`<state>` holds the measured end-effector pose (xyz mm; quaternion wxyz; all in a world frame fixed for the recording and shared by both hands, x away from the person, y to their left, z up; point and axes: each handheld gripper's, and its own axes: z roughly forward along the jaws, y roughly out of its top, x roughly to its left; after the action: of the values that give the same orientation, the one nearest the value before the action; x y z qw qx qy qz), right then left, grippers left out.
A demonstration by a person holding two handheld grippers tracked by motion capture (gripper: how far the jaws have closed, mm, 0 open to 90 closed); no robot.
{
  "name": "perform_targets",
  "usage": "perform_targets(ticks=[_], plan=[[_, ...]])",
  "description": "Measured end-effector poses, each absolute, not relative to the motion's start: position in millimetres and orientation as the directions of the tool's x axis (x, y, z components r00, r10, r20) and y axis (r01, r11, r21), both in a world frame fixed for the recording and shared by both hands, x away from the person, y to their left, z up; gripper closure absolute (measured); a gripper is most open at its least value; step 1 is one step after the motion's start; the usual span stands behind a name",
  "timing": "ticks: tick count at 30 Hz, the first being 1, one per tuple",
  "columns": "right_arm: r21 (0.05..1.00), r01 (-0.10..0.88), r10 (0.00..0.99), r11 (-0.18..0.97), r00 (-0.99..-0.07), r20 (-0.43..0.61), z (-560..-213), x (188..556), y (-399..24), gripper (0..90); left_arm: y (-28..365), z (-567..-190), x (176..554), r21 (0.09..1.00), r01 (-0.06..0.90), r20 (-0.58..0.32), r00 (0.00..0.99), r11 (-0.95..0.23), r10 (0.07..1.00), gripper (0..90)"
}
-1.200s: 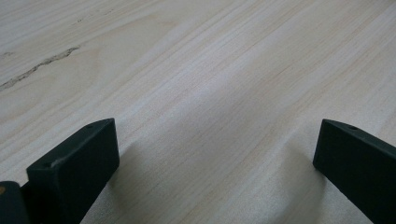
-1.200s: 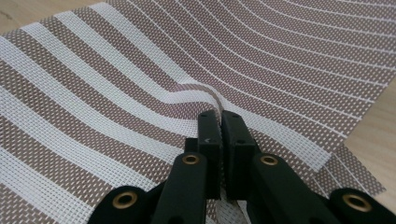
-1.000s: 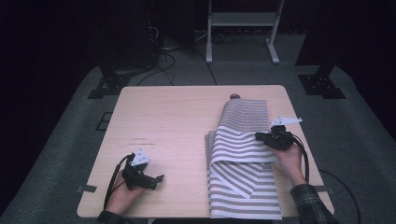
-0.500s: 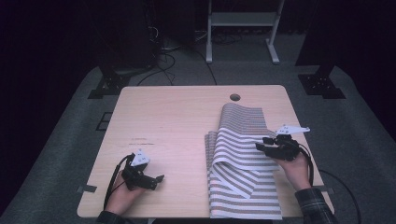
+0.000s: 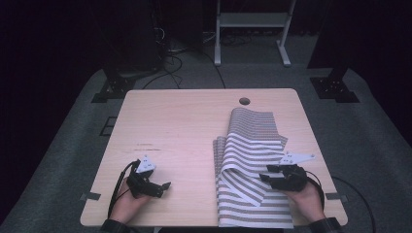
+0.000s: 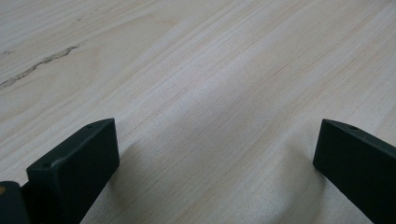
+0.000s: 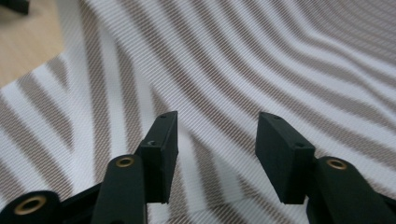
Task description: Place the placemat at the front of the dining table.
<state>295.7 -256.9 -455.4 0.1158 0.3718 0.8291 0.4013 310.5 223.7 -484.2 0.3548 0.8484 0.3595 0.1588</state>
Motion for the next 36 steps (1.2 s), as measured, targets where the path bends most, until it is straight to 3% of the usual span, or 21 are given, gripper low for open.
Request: perform_targets(ticks=[9, 23, 26, 28, 31, 33, 34, 35, 36], plan=[[0.702, 0.524, 0.66, 0.482, -0.744, 0.102, -468.6, 266.3, -242.6, 39.3, 223.7, -484.2, 310.3, 0.716, 0.498, 0.014, 0.69, -0.488, 0.724, 0.0], [0.669, 0.475, 0.627, 0.572, -0.779, 0.017, -473.2, 258.5, -226.7, 23.6, 223.8, -484.3, 310.0, 0.716, 0.498, 0.014, 0.69, -0.488, 0.724, 0.0], [0.67, 0.465, 0.625, 0.579, -0.78, 0.0, -473.9, 257.0, -226.0, 24.3, 223.8, -484.3, 310.0, 0.716, 0.498, 0.014, 0.69, -0.488, 0.724, 0.0], [0.676, 0.463, 0.629, 0.573, -0.778, -0.001, -474.3, 256.2, -226.5, 27.9, 223.8, -484.3, 310.0, 0.717, 0.498, 0.014, 0.689, -0.488, 0.724, 0.0], [0.685, 0.471, 0.65, 0.555, -0.76, -0.004, -473.0, 256.3, -229.5, 43.2, 223.8, -484.3, 310.0, 0.716, 0.498, 0.014, 0.69, -0.489, 0.724, 0.0], [0.69, 0.48, 0.66, 0.542, -0.751, 0.004, -471.7, 258.9, -233.9, 60.1, 223.8, -484.3, 310.0, 0.716, 0.498, 0.014, 0.69, -0.489, 0.724, 0.0], [0.69, 0.48, 0.66, 0.542, -0.751, 0.004, -471.7, 258.9, -233.9, 60.1, 223.8, -484.3, 310.0, 0.716, 0.498, 0.014, 0.69, -0.489, 0.724, 0.0], [0.686, 0.478, 0.664, 0.548, -0.747, -0.01, -470.2, 260.6, -234.9, 73.0, 223.8, -484.3, 310.0, 0.716, 0.498, 0.014, 0.69, -0.488, 0.724, 0.0], [0.682, 0.472, 0.666, 0.559, -0.746, -0.029, -469.3, 261.5, -234.7, 78.6, 223.8, -484.3, 310.0, 0.716, 0.498, 0.014, 0.69, -0.489, 0.724, 0.0]])
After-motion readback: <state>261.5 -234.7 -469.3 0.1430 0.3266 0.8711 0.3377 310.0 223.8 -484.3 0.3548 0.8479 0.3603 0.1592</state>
